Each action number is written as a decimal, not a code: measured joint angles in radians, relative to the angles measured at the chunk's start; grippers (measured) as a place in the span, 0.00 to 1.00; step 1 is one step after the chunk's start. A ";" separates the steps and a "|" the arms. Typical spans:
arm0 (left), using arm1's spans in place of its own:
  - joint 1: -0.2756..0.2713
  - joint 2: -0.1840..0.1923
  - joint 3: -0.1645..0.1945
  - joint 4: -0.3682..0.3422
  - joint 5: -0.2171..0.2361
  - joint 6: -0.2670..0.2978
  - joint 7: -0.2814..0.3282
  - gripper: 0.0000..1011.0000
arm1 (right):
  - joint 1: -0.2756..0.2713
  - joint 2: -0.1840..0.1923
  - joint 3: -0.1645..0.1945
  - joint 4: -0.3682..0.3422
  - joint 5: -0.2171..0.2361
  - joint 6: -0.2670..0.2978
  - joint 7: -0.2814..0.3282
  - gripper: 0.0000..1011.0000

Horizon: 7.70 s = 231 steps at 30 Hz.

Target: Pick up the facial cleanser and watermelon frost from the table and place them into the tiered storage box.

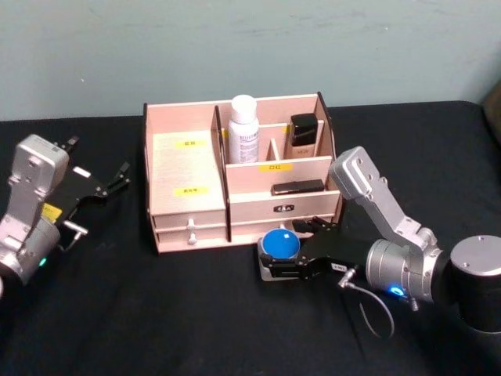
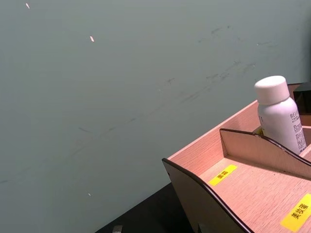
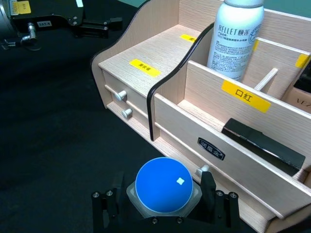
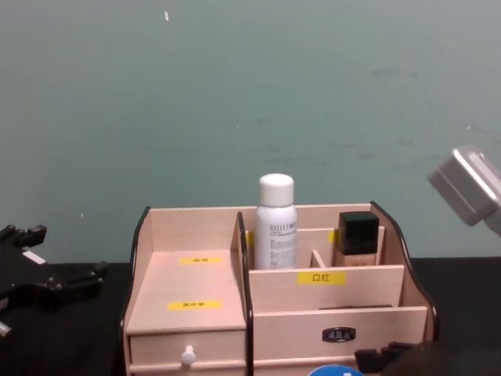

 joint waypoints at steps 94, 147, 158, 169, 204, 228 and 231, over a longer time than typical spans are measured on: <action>0.000 0.000 0.000 0.000 0.000 0.000 0.000 1.00 | 0.011 -0.014 -0.009 0.030 -0.006 0.000 0.018 0.72; 0.000 0.000 0.000 0.000 0.000 0.000 0.000 1.00 | 0.383 -0.176 -0.165 0.245 -0.009 -0.103 0.144 0.72; 0.000 0.000 0.000 0.000 0.000 0.000 0.000 1.00 | 0.421 -0.219 -0.167 0.345 -0.013 -0.165 0.157 0.72; 0.000 0.000 0.000 0.000 0.000 0.000 0.000 1.00 | 0.447 -0.258 -0.171 0.421 -0.023 -0.212 0.167 0.72; 0.000 0.000 0.000 0.000 0.000 0.000 0.000 1.00 | 0.472 -0.315 -0.163 0.527 -0.054 -0.211 0.161 0.72; 0.000 0.000 0.000 0.000 0.000 0.000 0.000 1.00 | 0.465 -0.311 -0.160 0.515 -0.054 -0.217 0.162 0.99; 0.000 0.000 0.000 0.000 0.000 0.000 0.000 1.00 | 0.459 -0.306 -0.157 0.500 -0.054 -0.217 0.161 0.99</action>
